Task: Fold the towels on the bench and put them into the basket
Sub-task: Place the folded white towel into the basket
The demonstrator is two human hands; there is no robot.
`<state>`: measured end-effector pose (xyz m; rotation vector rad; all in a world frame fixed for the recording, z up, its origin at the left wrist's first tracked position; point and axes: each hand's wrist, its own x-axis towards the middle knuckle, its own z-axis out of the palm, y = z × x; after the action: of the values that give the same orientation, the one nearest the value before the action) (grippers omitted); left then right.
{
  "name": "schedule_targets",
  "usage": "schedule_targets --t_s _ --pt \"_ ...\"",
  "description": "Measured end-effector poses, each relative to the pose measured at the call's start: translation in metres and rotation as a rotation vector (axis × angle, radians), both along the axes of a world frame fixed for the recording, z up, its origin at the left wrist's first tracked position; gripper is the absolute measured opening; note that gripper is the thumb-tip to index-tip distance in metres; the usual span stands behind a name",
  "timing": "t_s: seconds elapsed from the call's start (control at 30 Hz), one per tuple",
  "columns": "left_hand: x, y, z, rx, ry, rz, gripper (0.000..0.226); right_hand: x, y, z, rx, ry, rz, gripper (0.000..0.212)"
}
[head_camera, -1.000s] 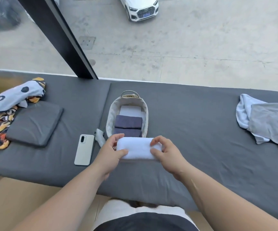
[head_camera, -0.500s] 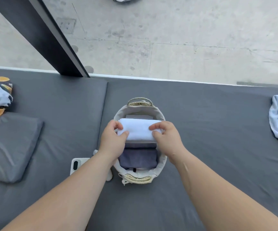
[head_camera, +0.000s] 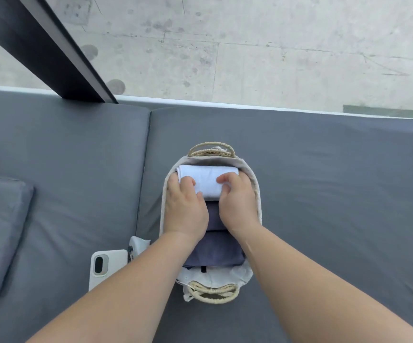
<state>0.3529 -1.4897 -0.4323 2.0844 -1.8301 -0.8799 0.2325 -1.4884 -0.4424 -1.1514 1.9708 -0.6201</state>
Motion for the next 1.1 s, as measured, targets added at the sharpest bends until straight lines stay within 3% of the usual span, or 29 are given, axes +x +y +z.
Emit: schedule_targets --t_s 0.17,0.23,0.3,0.37,0.47,0.6,0.67,0.73,0.8,0.9,0.97,1.1 --pt "-0.008 0.014 0.003 0.106 -0.192 -0.083 0.052 0.006 0.005 -0.019 -0.033 0.022 -0.091 0.020" --pt "-0.005 0.020 0.004 -0.034 -0.243 -0.134 0.055 0.007 0.005 -0.020 -0.042 0.052 -0.084 0.021" --pt "-0.004 0.023 0.004 -0.166 -0.298 -0.291 0.056 0.006 0.003 -0.018 -0.004 0.029 -0.108 0.022" --pt "-0.005 0.020 0.000 -0.062 -0.402 -0.511 0.064 0.005 0.001 -0.012 0.061 0.003 -0.123 0.020" --pt "0.000 0.012 -0.011 0.121 -0.509 -0.616 0.069 0.003 0.000 -0.007 0.080 0.093 -0.011 0.024" --pt "0.004 0.003 -0.019 0.165 -0.498 -0.658 0.074 0.012 0.004 0.006 0.138 0.180 0.127 0.034" --pt "0.004 -0.002 -0.018 0.194 -0.489 -0.696 0.082 0.021 0.011 0.019 0.073 0.188 0.159 0.042" --pt "0.006 -0.006 -0.026 0.202 -0.488 -0.753 0.087 0.029 0.017 0.027 -0.052 0.230 0.301 0.052" --pt "0.008 -0.006 -0.035 0.165 -0.517 -0.832 0.086 0.027 0.017 0.025 0.002 0.224 0.457 0.064" --pt "0.012 -0.004 -0.033 0.250 -0.459 -0.790 0.083 0.011 0.014 0.013 0.246 0.252 0.589 0.085" --pt "0.015 0.000 -0.022 0.253 -0.438 -0.711 0.078 0.006 0.012 0.009 0.283 0.264 0.626 0.092" --pt "0.013 0.007 -0.008 0.240 -0.569 -0.627 0.074 0.003 0.011 0.007 0.298 0.158 0.524 0.094"
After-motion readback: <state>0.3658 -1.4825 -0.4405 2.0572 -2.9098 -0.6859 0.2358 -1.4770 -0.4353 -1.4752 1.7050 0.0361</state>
